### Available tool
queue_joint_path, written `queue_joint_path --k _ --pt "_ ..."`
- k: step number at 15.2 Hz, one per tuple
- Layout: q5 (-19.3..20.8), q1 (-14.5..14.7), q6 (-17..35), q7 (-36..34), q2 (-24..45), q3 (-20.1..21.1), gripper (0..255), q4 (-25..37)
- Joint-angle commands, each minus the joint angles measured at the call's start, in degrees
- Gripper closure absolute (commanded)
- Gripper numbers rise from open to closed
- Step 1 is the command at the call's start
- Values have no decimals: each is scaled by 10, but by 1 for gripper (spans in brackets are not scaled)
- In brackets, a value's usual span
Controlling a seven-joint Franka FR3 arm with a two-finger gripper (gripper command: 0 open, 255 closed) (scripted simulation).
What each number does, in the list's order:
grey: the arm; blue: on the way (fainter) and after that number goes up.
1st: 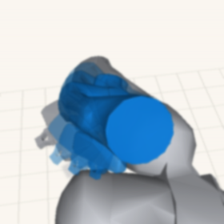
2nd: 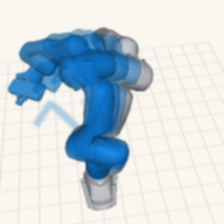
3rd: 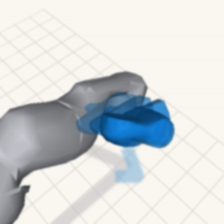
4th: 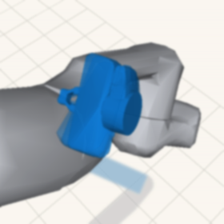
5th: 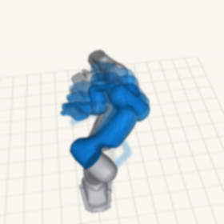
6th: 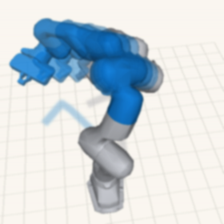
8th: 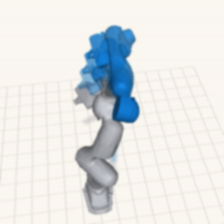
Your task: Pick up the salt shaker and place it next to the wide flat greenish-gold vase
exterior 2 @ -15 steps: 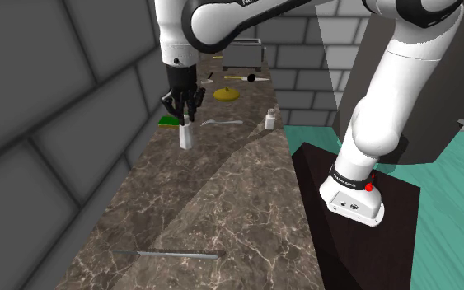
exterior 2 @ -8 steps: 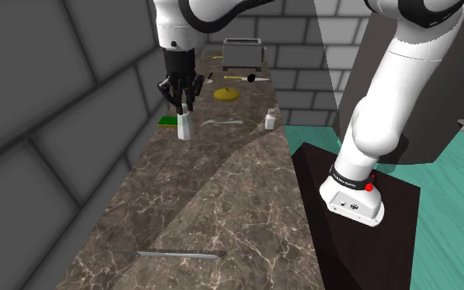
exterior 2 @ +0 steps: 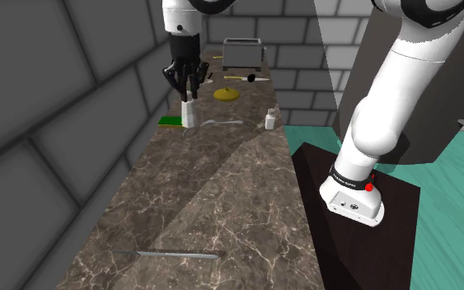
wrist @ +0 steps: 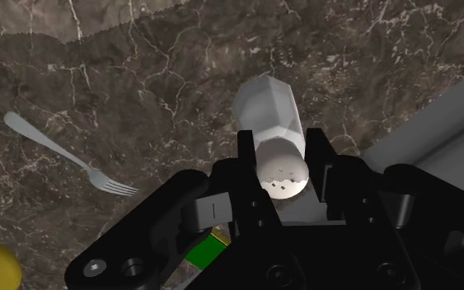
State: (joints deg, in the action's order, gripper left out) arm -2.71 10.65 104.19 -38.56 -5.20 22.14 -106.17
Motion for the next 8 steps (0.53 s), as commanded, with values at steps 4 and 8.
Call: queue_joint_path --k 4,8 --pt "-12 -28 2 72 -36 -40 255 -39" --pt "-14 -51 2 131 -54 -74 255 -59"
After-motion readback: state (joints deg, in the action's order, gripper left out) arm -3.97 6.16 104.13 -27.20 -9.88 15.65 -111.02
